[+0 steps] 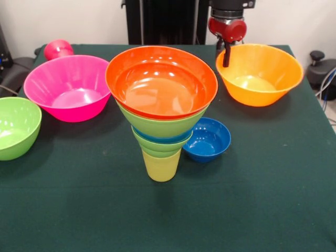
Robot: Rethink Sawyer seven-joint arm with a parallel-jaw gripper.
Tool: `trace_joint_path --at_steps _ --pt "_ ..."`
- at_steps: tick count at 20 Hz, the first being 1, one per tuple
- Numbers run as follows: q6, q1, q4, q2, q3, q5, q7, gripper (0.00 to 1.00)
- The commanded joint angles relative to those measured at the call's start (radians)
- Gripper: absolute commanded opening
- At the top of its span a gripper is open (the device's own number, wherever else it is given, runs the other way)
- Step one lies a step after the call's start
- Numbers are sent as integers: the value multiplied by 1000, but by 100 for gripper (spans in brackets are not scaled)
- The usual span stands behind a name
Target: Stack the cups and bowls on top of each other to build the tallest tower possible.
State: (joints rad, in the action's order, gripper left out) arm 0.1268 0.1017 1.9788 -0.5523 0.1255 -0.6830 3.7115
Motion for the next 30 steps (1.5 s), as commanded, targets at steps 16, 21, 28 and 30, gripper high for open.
trace_joint_path --at_steps 16,21,28,30 --pt "-45 17 -102 64 -85 10 -100 0" --pt "-74 -21 -60 3 -102 0 -111 0" --pt "-232 -112 86 -239 -227 34 -176 0" --pt "-285 -139 121 -311 -285 68 -198 0"
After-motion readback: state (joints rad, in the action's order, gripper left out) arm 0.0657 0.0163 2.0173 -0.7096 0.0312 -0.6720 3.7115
